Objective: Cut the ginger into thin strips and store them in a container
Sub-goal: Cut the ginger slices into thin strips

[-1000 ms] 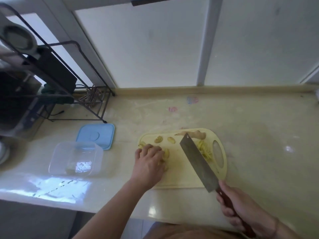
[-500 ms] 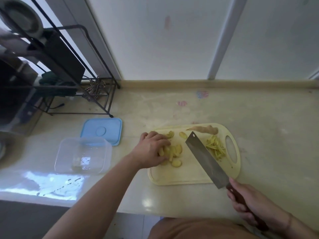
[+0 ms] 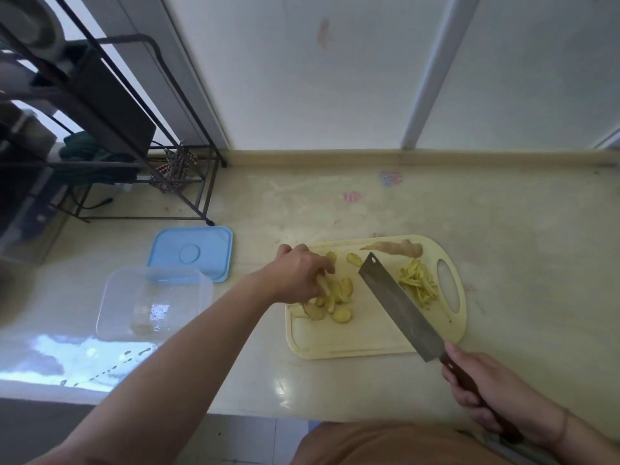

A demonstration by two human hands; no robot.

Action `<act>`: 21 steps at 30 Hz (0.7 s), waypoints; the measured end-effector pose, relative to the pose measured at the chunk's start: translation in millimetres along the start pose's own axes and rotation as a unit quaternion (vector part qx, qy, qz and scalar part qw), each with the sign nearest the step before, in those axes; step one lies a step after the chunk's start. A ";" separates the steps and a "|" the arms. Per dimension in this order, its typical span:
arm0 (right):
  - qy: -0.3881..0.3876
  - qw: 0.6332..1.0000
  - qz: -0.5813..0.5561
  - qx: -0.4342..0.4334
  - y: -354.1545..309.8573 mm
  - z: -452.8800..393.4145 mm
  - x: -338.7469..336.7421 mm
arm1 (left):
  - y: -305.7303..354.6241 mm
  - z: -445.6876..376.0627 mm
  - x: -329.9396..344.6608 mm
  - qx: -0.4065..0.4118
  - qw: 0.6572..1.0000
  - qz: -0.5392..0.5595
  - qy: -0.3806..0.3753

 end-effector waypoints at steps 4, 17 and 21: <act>-0.006 1.000 0.010 -0.015 -3.2 2.9 3.7 | 7.5 -8.4 1.3 0.041 0.997 -0.031 -0.053; 0.002 1.000 0.022 -0.002 0.3 0.4 5.5 | 2.2 -7.5 -3.1 -0.046 0.989 0.139 -0.011; 0.002 1.000 0.022 -0.008 1.3 -0.2 7.7 | 4.1 0.3 6.7 -0.031 0.992 0.117 0.041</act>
Point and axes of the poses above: each hand's wrist, its own z-axis away from the middle knuckle, its own x-axis out of the palm, y = z × x, the point moved 6 cm from there along -z, towards the middle knuckle, and after that the axes turned 2 degrees about y, right-handed, at the moved point
